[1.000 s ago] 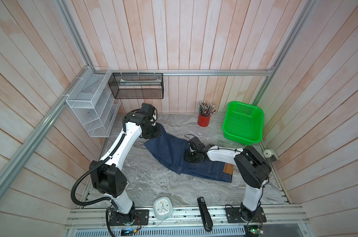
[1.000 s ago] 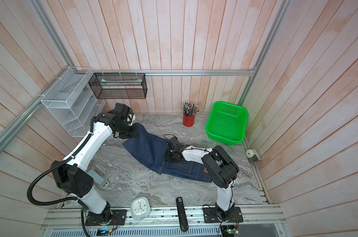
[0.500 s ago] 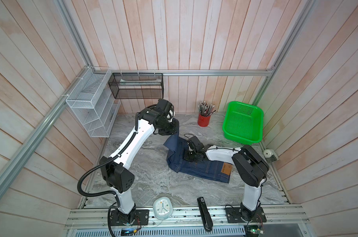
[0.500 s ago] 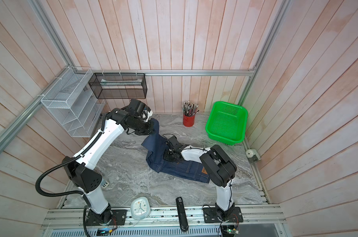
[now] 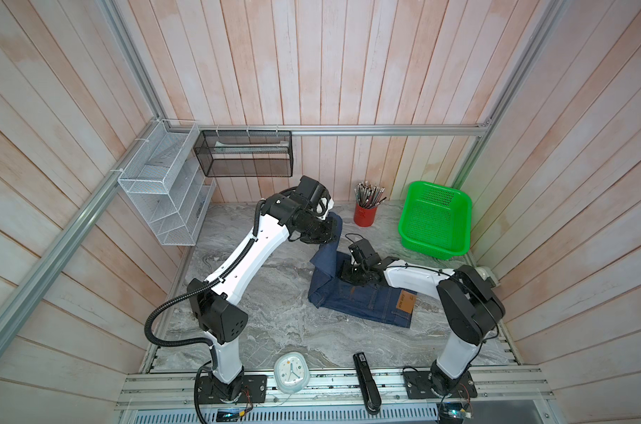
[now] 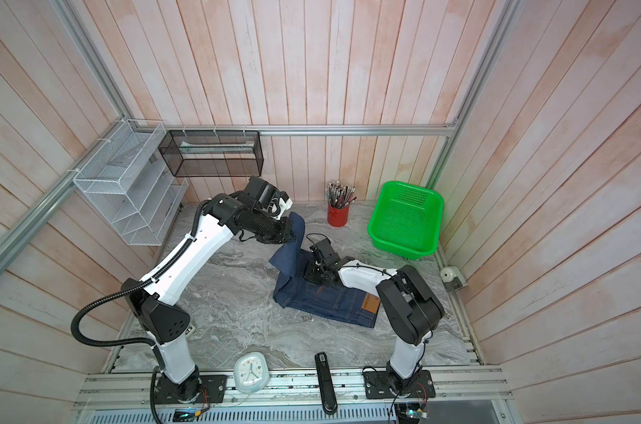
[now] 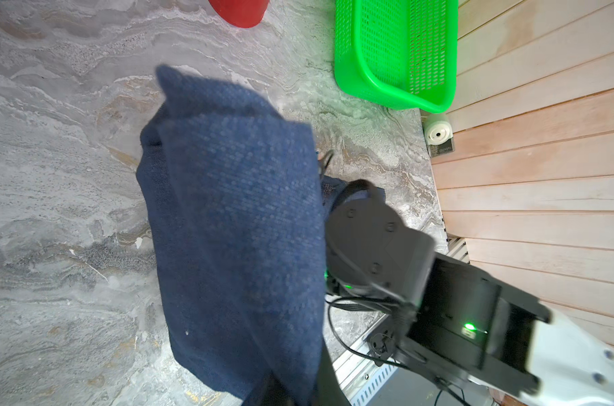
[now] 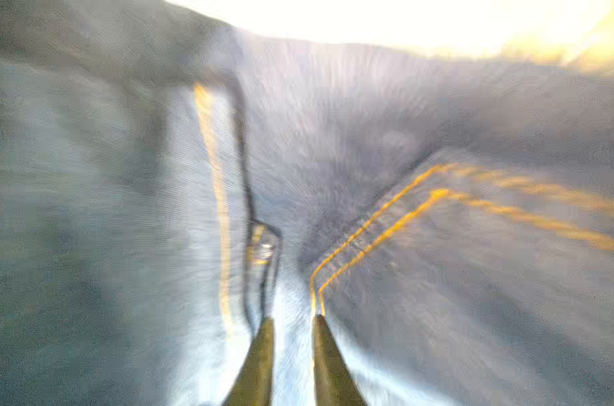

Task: Fold and stack the trousers
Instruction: Fold the trousers at the center of the table.

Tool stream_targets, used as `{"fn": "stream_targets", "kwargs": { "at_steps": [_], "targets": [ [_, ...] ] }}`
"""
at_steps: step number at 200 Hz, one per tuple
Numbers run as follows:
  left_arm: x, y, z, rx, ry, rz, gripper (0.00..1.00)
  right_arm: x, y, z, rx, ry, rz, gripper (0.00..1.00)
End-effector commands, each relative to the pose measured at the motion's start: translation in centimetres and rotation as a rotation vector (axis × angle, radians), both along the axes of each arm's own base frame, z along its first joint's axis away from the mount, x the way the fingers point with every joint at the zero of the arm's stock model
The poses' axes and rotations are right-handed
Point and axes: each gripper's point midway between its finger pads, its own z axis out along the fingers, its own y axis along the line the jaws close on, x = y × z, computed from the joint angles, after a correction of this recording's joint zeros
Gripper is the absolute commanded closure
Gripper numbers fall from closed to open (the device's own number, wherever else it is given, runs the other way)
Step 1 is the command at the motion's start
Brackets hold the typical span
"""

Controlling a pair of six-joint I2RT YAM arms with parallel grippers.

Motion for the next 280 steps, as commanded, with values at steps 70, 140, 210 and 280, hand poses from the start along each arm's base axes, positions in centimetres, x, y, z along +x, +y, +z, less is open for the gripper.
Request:
{"fn": "stream_targets", "kwargs": {
  "at_steps": [70, 140, 210, 280],
  "targets": [
    [-1.5, -5.7, -0.4, 0.001, 0.008, -0.119, 1.00, -1.4, -12.6, 5.0, -0.107, -0.057, -0.240, 0.68],
    [-5.3, -13.9, -9.3, 0.091, 0.114, -0.170, 1.00, -3.6, -27.4, 12.1, -0.152, -0.268, -0.752, 0.70],
    [-7.4, -20.0, -14.8, 0.159, 0.121, -0.133, 1.00, -4.6, -30.8, 15.6, -0.130, -0.367, -0.863, 0.71],
    [-7.0, -22.6, -13.8, 0.081, 0.105, -0.111, 1.00, -4.4, -30.5, 15.4, -0.115, -0.363, -0.848, 0.71]
  ]
}}
